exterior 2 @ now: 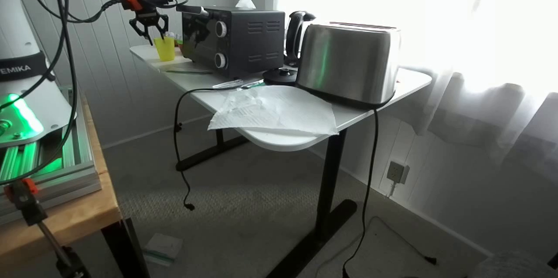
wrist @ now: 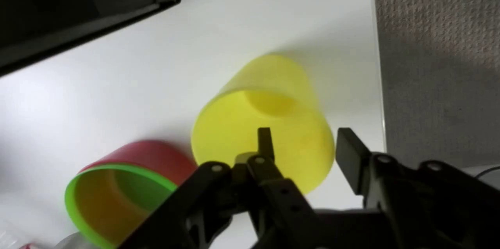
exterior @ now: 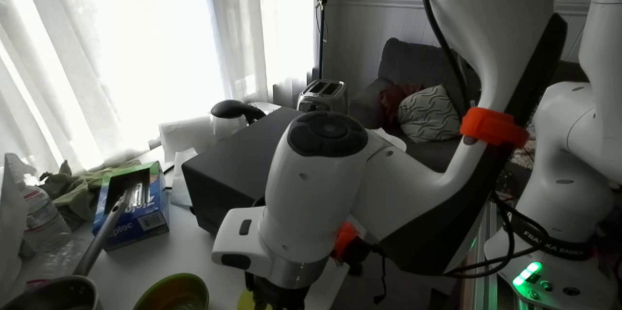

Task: Stack the bowls together and put the yellow cup in the top bowl then place the bowls and cup on top of the toaster oven

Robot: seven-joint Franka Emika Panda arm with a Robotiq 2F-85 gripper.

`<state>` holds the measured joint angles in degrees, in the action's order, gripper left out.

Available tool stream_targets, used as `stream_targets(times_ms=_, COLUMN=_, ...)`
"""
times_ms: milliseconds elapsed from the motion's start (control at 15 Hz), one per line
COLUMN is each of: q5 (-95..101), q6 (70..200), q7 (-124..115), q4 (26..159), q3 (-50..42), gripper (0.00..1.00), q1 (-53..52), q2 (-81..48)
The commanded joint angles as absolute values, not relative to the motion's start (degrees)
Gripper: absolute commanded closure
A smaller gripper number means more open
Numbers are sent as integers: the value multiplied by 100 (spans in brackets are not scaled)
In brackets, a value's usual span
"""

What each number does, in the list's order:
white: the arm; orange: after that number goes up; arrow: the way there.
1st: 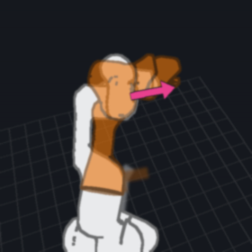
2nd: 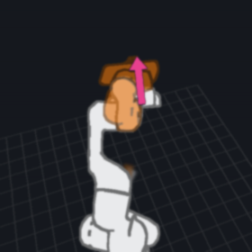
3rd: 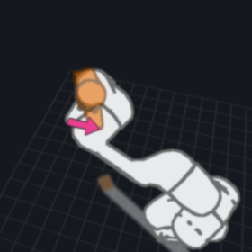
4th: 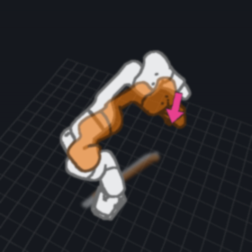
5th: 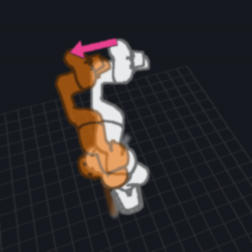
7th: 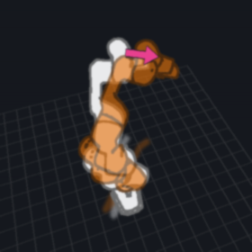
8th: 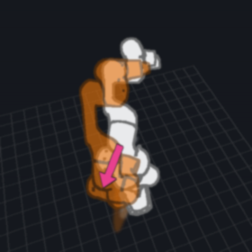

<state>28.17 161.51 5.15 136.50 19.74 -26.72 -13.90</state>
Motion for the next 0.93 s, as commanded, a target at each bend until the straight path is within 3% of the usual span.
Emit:
stream_targets(times_ms=0, q5=2854, q6=16011, q7=616, q4=13354, q3=2011, gripper=84, q1=-2698, q2=-1238)
stream_targets(times_ms=200, q5=2847, q6=15929, q7=764, q4=13033, q3=2040, gripper=100, q1=-2696, q2=-1260)
stream_targets(times_ms=467, q5=2765, q6=15806, q7=961, q4=12880, q3=2045, gripper=100, q1=-2696, q2=-1296)
stream_targets(times_ms=533, q5=2766, q6=15746, q7=956, q4=12888, q3=2040, gripper=74, q1=-2699, q2=-1264)
stream_targets(times_ms=667, q5=2681, q6=15567, q7=1095, q4=12943, q3=2097, gripper=68, q1=-2665, q2=-1188)
stream_targets(times_ms=867, q5=2412, q6=15296, q7=1490, q4=13082, q3=2247, gripper=46, q1=-2575, q2=-1127)
